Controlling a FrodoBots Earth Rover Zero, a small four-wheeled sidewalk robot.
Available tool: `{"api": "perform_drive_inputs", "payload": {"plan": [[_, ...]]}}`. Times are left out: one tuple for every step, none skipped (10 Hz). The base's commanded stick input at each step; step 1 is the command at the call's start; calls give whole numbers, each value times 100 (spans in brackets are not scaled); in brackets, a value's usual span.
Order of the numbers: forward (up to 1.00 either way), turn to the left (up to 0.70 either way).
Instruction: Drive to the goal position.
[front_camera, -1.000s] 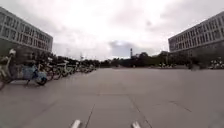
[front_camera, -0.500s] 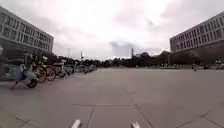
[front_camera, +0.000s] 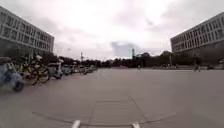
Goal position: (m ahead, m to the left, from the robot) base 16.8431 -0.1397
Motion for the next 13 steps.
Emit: {"api": "perform_drive_inputs", "payload": {"plan": [[100, -8], [100, -1], [100, 0], [100, 0], [100, -7], [100, -13], [100, -2], [100, -12], [100, -20], [100, -7], [100, -4], [100, -28], [100, -23]]}}
